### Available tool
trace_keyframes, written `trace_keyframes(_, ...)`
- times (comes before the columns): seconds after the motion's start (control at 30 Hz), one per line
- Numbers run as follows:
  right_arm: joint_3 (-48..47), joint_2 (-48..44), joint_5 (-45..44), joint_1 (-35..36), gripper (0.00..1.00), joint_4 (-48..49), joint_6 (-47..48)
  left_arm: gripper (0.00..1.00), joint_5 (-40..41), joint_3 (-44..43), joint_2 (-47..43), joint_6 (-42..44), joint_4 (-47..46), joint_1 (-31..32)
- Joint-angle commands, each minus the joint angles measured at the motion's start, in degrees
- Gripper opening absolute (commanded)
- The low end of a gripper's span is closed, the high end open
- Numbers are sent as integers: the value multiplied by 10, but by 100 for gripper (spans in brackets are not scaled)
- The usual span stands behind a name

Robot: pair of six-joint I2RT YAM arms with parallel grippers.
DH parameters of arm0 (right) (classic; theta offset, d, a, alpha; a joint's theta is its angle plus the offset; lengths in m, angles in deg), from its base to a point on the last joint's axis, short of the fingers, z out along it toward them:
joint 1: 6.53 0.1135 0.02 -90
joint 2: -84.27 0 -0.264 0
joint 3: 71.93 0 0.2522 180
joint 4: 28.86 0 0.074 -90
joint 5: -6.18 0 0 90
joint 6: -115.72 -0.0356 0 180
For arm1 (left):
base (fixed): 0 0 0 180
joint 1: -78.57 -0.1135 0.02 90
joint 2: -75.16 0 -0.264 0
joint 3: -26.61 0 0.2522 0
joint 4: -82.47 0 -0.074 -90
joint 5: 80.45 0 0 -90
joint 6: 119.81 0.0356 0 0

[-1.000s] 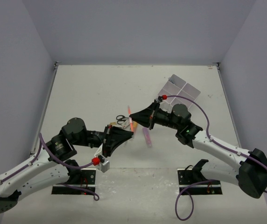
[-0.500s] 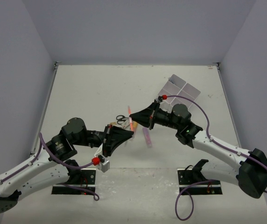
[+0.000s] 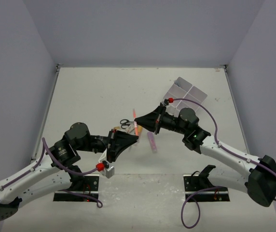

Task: Sort the stationery into containers
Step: Close the pen cap on the pen.

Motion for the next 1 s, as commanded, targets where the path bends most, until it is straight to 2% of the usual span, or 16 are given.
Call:
trace_keyframes(0.0, -19, -17, 4, -1, 0, 23, -1, 0, 35, 17, -9, 22, -17, 2)
trace_keyframes(0.3, -19, -15, 19, -1, 0, 39, -9, 0, 53, 37, -13, 45, -101, 1)
trace_keyframes(0.77, -21, -19, 66, -1, 0, 103, -28, 0, 32, 36, 24, 43, -169, 1)
trace_keyframes(0.97, -17, -30, 67, -1, 0, 113, -28, 0, 52, 44, 20, 47, -183, 1)
